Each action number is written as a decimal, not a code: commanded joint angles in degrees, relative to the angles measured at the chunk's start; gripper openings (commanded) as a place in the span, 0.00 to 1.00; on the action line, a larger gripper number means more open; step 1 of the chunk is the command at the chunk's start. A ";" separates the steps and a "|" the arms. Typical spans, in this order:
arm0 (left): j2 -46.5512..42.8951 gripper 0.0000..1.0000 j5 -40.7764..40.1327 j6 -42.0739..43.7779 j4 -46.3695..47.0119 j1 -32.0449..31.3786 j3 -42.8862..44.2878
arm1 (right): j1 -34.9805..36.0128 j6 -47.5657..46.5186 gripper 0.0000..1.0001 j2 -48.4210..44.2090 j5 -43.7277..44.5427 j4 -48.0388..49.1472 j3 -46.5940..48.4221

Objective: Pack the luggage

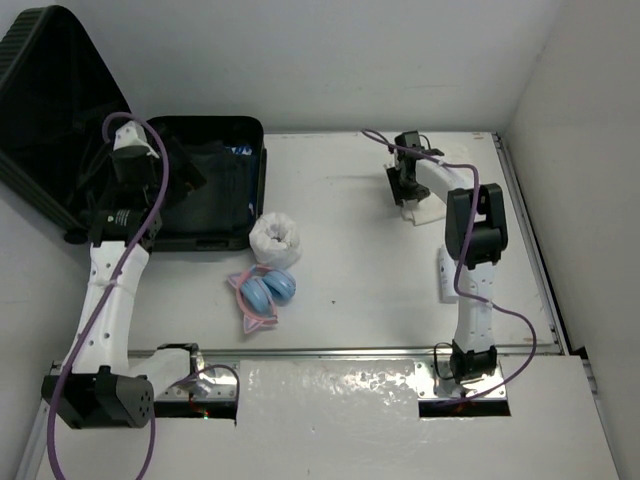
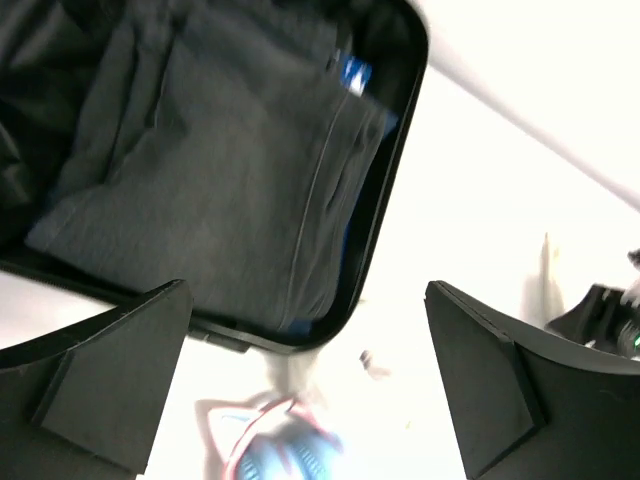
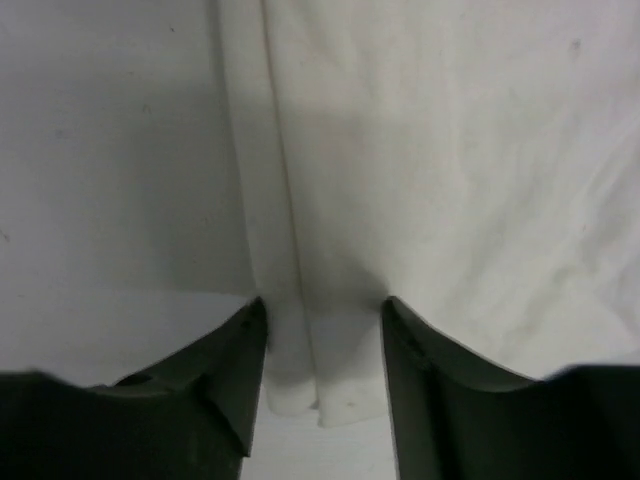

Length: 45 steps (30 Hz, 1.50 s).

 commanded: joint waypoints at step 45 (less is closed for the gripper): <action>-5.28 1.00 8.71 10.09 8.09 2.11 -15.74 | 15.51 -31.87 0.98 -14.58 -16.01 -7.36 -16.13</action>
